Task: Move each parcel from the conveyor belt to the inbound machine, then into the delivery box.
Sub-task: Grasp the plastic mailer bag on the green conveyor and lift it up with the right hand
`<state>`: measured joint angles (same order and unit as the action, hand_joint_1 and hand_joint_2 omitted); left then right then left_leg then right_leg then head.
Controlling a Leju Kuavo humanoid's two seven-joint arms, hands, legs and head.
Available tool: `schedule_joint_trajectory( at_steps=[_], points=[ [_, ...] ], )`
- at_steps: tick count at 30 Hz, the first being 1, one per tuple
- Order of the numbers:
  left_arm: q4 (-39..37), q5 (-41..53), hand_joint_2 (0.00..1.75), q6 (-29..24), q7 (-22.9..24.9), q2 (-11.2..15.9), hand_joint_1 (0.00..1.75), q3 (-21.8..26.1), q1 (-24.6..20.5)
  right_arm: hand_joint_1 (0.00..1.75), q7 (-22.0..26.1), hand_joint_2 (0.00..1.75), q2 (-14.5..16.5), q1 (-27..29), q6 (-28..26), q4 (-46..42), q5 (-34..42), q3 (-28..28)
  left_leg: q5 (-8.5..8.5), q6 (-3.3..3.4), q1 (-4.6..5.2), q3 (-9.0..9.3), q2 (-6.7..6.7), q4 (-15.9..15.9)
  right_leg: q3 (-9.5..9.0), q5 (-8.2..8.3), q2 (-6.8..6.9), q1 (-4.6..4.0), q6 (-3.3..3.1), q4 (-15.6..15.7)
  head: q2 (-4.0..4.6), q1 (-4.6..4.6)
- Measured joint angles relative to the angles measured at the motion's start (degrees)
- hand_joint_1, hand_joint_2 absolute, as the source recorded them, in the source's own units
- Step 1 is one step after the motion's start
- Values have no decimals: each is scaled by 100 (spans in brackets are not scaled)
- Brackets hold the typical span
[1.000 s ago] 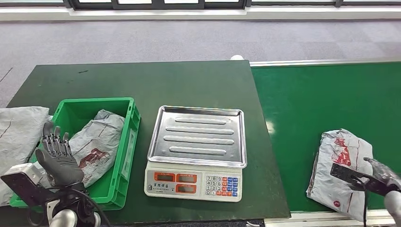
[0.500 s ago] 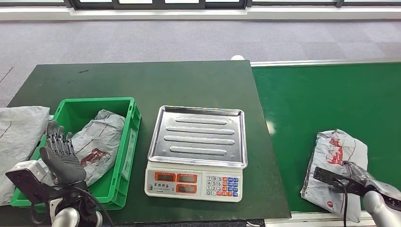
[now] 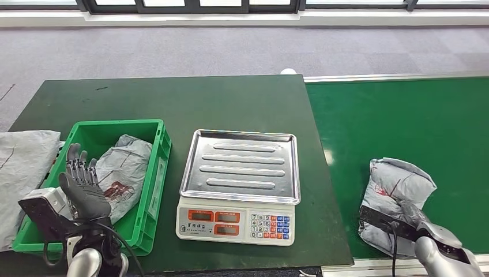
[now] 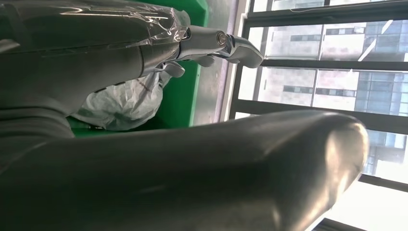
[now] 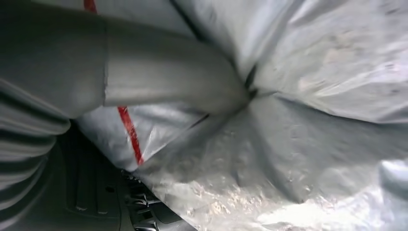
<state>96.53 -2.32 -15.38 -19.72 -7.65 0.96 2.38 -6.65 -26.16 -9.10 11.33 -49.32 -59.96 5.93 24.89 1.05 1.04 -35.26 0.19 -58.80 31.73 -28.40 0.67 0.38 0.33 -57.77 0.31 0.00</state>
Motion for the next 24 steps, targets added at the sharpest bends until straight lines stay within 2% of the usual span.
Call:
schedule_joint_trajectory(
  at_steps=[10,15,20,24],
  points=[
    [7,-2,0,11,7,32,0,0,59,175,-167,175,91,371,-168,-615,-78,5,0,-1,0,-3,-14,0,-10,-4,8,0,-3,0,0,0],
    [177,-2,0,-14,-2,42,0,0,249,175,-441,175,191,524,-948,-1135,-457,-86,1,-2,4,-14,-16,1,-1,-5,8,1,-4,0,0,0],
    [399,0,0,49,-87,22,0,1,537,175,-399,175,337,719,-1881,-2488,-767,-686,1,-2,6,-22,-19,1,12,-7,11,4,-4,-1,0,0],
    [429,8,0,54,-117,4,0,2,581,175,-316,175,495,858,-2079,-3402,-854,-1100,2,-1,6,-22,-21,1,13,-10,13,4,-5,-1,0,0]
  ],
)
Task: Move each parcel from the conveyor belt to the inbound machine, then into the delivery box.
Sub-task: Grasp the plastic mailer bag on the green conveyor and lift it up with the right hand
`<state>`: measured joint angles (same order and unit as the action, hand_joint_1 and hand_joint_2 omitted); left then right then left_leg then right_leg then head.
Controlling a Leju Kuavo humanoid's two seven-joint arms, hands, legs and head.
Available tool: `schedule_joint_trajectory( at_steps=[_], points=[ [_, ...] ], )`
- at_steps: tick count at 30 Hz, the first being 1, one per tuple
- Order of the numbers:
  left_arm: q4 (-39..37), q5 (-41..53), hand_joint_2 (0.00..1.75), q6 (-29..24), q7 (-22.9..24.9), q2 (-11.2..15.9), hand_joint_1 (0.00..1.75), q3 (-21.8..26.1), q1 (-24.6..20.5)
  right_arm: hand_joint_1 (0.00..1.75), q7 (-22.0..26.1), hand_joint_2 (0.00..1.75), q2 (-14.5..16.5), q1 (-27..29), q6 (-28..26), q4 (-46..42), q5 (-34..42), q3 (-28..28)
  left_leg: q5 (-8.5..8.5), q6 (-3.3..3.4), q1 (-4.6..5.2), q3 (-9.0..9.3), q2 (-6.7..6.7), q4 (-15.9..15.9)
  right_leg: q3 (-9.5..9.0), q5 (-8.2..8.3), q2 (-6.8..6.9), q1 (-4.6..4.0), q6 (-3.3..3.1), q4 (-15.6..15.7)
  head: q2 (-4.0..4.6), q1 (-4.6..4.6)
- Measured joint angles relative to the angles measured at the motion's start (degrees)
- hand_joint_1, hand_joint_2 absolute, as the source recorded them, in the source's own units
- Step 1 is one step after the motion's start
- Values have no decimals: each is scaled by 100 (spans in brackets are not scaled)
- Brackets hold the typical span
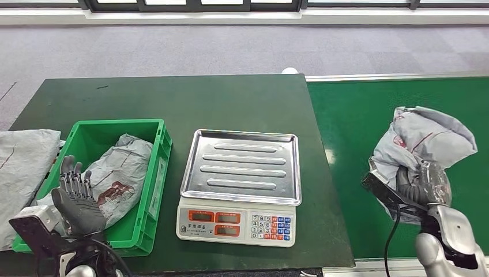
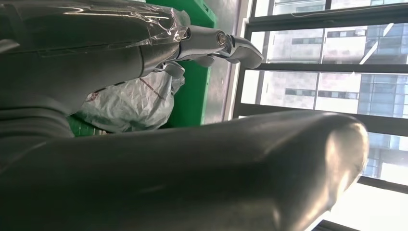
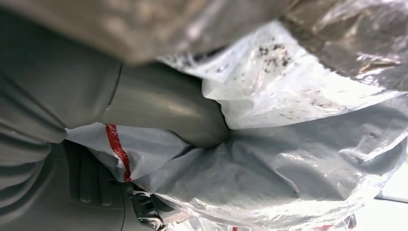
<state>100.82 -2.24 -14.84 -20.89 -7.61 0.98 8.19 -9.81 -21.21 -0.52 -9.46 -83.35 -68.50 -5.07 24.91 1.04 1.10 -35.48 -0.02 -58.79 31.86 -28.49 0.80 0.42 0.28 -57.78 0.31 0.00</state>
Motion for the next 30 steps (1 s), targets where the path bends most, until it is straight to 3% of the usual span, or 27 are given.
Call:
schedule_joint_trajectory(
  at_steps=[5,10,14,23,30],
  points=[
    [3,6,0,0,-3,-6,0,-1,6,175,51,175,109,143,-124,-468,-41,-214,0,0,1,-3,4,0,0,2,-3,1,1,0,0,0],
    [-49,5,0,-44,-33,-42,0,-3,-85,175,776,175,226,180,-2039,-986,-77,-350,-1,0,2,-2,4,-1,1,3,-4,3,3,0,0,0],
    [-165,-32,0,-130,-89,-57,0,-32,-209,175,1180,175,357,94,-2759,-1379,-23,-381,-1,-1,2,-3,7,1,0,3,-5,1,2,0,0,1],
    [-469,-134,0,-200,-183,-55,0,-243,-465,175,1814,175,612,-1024,-2869,-476,474,437,-16,6,1,-2,20,1,-2,15,-14,0,1,-3,0,0],
    [-563,-288,0,-257,-214,10,0,-398,-638,175,1985,175,1146,-1981,-2599,748,908,1546,-29,-7,-3,-6,18,2,11,26,-18,-3,-7,-6,0,-1]
  ],
)
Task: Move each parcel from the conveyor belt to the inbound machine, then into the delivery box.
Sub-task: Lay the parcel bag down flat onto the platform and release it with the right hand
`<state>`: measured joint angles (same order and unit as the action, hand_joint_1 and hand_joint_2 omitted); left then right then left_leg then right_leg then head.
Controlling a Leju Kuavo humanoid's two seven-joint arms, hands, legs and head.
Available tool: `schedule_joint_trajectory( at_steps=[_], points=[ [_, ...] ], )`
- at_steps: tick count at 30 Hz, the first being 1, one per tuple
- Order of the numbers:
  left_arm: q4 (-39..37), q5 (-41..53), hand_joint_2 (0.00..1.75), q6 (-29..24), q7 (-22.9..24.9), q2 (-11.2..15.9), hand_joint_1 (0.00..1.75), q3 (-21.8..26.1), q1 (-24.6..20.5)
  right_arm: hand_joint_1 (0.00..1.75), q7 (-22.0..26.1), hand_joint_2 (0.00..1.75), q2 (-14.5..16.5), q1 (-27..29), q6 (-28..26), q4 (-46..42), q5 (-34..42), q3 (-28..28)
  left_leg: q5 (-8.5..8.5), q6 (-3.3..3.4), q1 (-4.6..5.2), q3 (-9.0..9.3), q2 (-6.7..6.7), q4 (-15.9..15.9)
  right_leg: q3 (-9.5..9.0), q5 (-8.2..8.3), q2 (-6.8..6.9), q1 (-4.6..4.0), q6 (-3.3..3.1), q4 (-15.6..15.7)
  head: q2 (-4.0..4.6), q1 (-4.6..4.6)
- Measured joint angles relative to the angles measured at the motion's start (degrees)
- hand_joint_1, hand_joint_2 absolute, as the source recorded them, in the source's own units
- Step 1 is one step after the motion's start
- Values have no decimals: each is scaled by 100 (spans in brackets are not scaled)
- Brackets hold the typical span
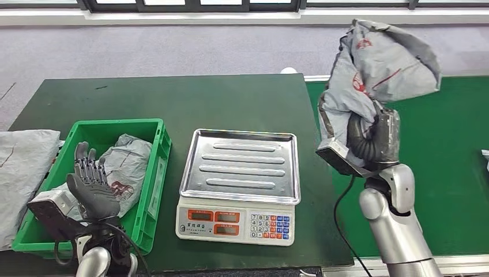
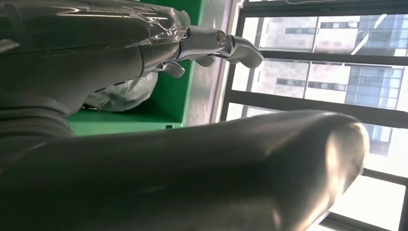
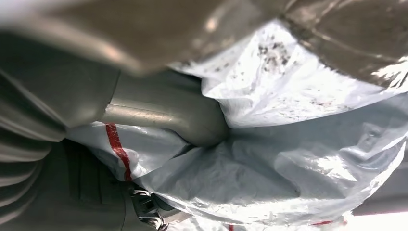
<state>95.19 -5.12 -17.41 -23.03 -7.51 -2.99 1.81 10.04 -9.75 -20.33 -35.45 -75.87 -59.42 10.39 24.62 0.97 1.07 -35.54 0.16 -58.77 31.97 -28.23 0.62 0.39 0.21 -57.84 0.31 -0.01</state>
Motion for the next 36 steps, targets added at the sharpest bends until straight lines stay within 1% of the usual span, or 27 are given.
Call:
schedule_joint_trajectory(
  at_steps=[4,8,11,14,20,24,26,30,33,36],
  points=[
    [-112,-16,0,80,73,14,0,-102,-148,175,-77,175,266,-321,368,504,228,475,-3,-3,-6,-3,-12,0,-1,-1,9,-6,-1,0,0,1],
    [-263,14,0,123,124,12,0,-269,-310,175,112,175,589,-363,664,927,614,866,-2,-4,-7,-7,-12,0,2,-2,9,-7,-2,0,0,0],
    [-358,15,0,124,130,14,0,-351,-400,175,194,175,815,-358,764,1144,716,1132,-2,-4,-7,-10,-12,0,7,-2,8,-7,-3,0,0,1],
    [-420,19,0,125,135,17,0,-397,-456,175,258,175,958,-358,952,1236,841,1284,-2,-4,-7,-12,-12,1,9,-3,9,-7,-4,0,0,0],
    [-575,47,0,163,187,29,0,-450,-626,175,481,175,1302,-365,1638,1346,1242,1546,-2,-5,-8,-14,-8,1,13,-3,7,-7,-6,-1,0,0],
    [-660,65,0,172,204,33,0,-482,-689,0,473,175,1448,-395,1741,1441,1232,1658,-3,-5,-9,-15,-12,1,12,-3,9,-7,-6,-1,0,1],
    [-692,70,0,177,211,36,0,-488,-700,0,422,175,1506,-417,1614,1522,1096,1685,-3,-5,-8,-15,-11,1,12,-3,7,-7,-6,-1,0,1],
    [-719,178,0,116,210,38,0,-496,-695,0,383,0,1588,-458,1163,1668,944,1689,-3,-5,-8,-16,-13,0,12,-3,9,-7,-6,-1,0,1],
    [-732,368,0,-51,169,45,0,-496,-686,0,488,0,1596,-453,961,1704,1128,1688,-3,-5,-8,-16,-12,0,14,-3,8,-7,-6,0,0,1],
    [-744,501,0,-183,119,50,0,-496,-685,0,605,0,1596,-423,883,1730,1296,1686,-3,-5,-8,-16,-11,0,16,-3,7,-7,-6,0,0,1]
  ],
)
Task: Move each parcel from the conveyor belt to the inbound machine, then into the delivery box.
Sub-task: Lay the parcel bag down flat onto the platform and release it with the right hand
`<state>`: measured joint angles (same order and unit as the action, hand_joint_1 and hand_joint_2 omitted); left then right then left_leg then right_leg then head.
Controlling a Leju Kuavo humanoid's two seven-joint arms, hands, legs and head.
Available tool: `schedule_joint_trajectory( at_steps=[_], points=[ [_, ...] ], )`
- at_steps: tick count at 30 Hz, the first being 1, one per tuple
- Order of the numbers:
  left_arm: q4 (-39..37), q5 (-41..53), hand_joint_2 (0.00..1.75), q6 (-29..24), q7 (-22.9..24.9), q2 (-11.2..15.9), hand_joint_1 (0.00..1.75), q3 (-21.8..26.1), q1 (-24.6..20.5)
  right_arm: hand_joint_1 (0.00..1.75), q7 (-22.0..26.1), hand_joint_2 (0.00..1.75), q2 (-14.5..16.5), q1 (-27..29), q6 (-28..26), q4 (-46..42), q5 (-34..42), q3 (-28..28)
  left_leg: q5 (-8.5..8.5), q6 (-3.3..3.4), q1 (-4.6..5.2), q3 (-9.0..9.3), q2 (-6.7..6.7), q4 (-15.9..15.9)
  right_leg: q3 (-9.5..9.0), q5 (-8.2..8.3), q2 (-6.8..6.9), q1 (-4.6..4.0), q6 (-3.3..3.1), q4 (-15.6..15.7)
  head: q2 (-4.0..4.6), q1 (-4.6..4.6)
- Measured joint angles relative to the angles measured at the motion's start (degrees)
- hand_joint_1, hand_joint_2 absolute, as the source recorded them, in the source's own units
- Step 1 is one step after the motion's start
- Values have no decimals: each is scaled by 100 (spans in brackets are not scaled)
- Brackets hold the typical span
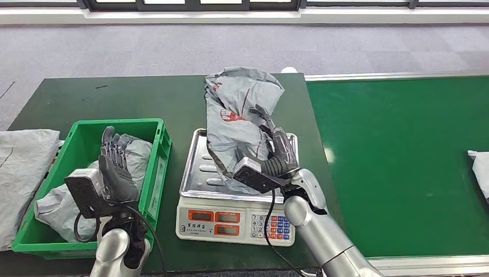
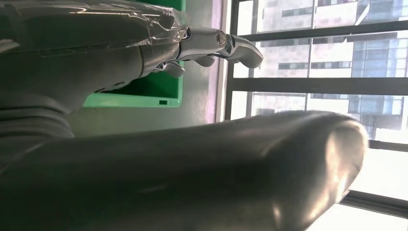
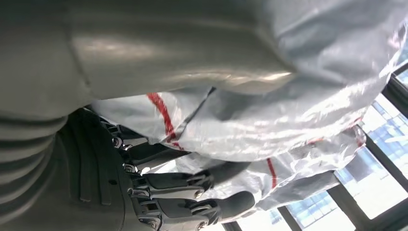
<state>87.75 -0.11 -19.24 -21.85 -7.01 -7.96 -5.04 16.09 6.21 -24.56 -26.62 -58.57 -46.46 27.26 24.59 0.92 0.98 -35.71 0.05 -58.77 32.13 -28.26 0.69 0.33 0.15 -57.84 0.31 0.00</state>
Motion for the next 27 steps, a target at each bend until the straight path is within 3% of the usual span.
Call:
schedule_joint_trajectory(
  at_steps=[18,27],
  points=[
    [-79,193,0,-233,-79,49,0,-11,-17,0,196,0,-111,565,-248,-130,333,-338,0,0,0,-1,3,0,3,0,-3,0,0,0,0,0],
    [107,791,0,-204,61,58,0,-87,44,0,356,0,-234,1202,-84,-1329,707,-492,3,-2,0,-5,2,0,7,-2,-2,0,-2,0,0,0]
  ],
)
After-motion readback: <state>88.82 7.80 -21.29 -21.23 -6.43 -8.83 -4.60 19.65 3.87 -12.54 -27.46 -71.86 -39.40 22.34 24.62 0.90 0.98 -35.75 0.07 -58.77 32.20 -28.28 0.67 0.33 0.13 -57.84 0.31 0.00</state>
